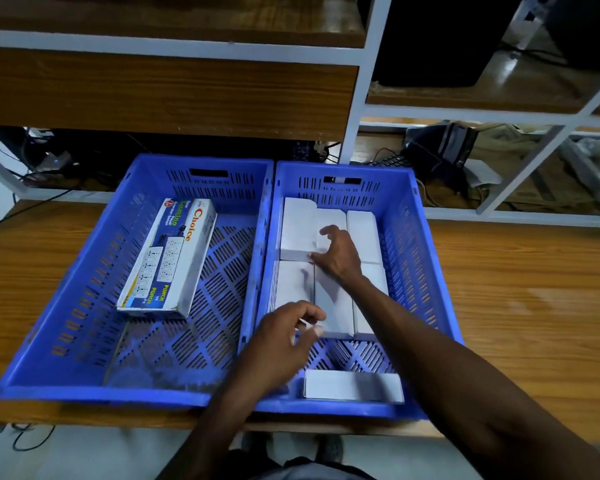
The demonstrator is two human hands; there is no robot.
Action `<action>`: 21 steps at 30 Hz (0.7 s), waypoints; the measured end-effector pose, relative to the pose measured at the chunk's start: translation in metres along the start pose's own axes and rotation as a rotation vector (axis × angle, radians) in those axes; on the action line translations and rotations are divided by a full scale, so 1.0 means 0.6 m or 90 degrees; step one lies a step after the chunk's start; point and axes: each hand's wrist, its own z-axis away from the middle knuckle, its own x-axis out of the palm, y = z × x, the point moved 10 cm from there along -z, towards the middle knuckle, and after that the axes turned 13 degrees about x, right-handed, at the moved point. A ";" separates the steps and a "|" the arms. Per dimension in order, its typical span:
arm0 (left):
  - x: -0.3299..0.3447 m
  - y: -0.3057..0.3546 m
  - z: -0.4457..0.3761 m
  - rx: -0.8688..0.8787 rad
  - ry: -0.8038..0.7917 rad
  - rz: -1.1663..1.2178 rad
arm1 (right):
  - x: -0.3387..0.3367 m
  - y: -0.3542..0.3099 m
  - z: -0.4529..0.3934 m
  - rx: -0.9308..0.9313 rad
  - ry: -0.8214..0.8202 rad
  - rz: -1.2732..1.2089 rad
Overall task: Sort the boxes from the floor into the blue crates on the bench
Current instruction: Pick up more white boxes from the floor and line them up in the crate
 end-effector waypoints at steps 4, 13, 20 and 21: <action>0.009 -0.002 -0.003 -0.010 -0.217 -0.183 | -0.037 0.003 0.059 0.005 -0.127 0.026; 0.044 -0.028 0.014 -0.029 -0.450 -0.326 | -0.018 0.067 0.273 -0.059 -0.400 0.087; 0.072 -0.051 0.011 0.021 -0.486 -0.458 | -0.049 0.114 0.296 -0.008 -0.289 0.000; 0.075 -0.047 0.010 0.040 -0.477 -0.462 | -0.056 0.117 0.300 -0.004 -0.276 -0.012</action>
